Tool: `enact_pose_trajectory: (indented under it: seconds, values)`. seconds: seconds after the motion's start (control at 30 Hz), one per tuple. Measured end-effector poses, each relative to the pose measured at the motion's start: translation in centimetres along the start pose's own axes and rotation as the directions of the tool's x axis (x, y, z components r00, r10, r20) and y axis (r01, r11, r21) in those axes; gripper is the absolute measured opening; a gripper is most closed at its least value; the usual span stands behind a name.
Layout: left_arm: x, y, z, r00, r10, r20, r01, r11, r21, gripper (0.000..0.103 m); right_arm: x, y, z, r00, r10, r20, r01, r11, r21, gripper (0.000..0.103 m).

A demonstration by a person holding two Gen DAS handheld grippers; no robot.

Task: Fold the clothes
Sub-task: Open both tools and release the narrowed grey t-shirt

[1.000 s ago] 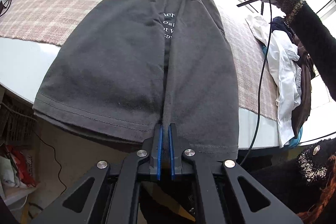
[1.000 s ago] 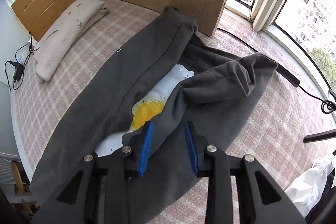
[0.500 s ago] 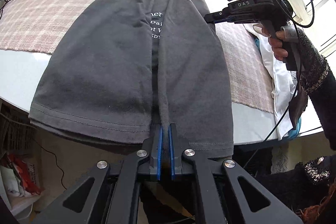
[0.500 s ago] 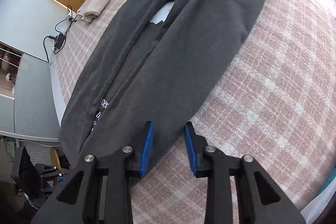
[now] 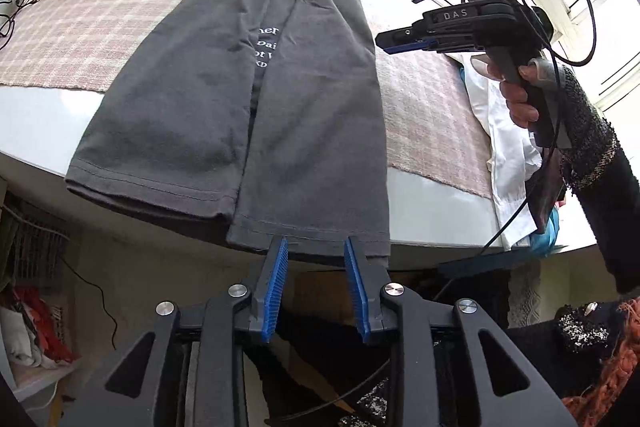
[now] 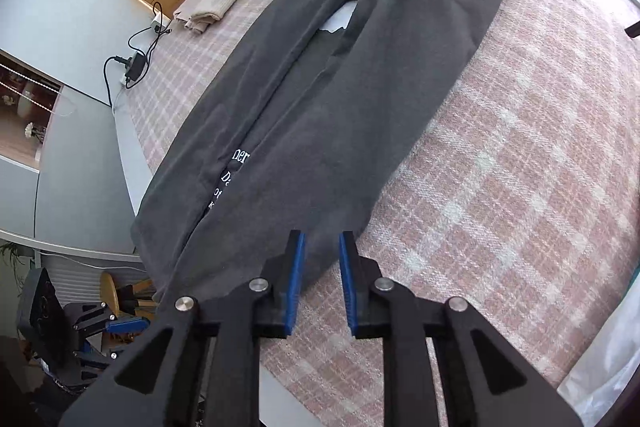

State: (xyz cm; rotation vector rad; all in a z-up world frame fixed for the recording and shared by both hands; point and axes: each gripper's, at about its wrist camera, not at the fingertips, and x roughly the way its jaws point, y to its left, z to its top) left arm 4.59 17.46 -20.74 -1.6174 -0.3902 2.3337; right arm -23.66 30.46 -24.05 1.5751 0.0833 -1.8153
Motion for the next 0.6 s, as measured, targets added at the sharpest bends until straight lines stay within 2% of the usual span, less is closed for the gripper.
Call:
enact_pose_trajectory:
  seconds: [0.03, 0.17, 0.23, 0.3, 0.33, 0.43, 0.57, 0.6]
  values:
    - [0.6, -1.2, -0.2, 1.0, -0.008, -0.015, 0.008, 0.999, 0.031, 0.028, 0.3, 0.1, -0.3, 1.0, -0.005, -0.004, 0.005, 1.0, 0.0, 0.018]
    - [3.5, -6.0, 0.2, 0.997, 0.056, -0.043, -0.047, 0.981, 0.186, 0.032, 1.2, -0.1, -1.1, 1.0, -0.028, -0.002, 0.028, 0.999, 0.022, 0.018]
    - [4.5, -7.8, 0.2, 0.995, 0.095, -0.03, -0.082, 0.955, 0.286, 0.038, 1.2, -0.5, -1.0, 1.0, -0.022, 0.011, 0.021, 0.999, 0.047, 0.018]
    - [6.1, -8.7, 0.0, 0.985, 0.166, -0.041, -0.14, 0.922, 0.362, 0.036, 1.5, -0.4, -0.6, 1.0, -0.025, 0.013, 0.024, 0.999, 0.044, 0.018]
    - [6.7, -8.5, -0.2, 0.981, 0.187, -0.058, -0.152, 0.914, 0.377, 0.032, 1.6, -0.3, -0.5, 1.0, -0.026, 0.014, 0.025, 0.999, 0.042, 0.018]
    - [6.6, -7.9, 0.3, 0.983, 0.18, -0.036, -0.153, 0.913, 0.379, 0.006, 2.0, -0.2, 0.1, 0.999, -0.03, 0.017, 0.029, 0.999, 0.038, 0.018]
    - [5.5, -6.4, 1.1, 0.996, 0.068, -0.065, -0.045, 0.948, 0.315, 0.005, 2.4, 0.2, 0.6, 0.999, -0.03, 0.022, 0.029, 0.999, 0.028, 0.018]
    - [5.3, -6.1, 1.3, 0.997, 0.04, -0.071, -0.017, 0.954, 0.298, 0.005, 2.2, 0.6, 0.5, 0.999, -0.023, 0.026, 0.022, 1.0, 0.018, 0.014]
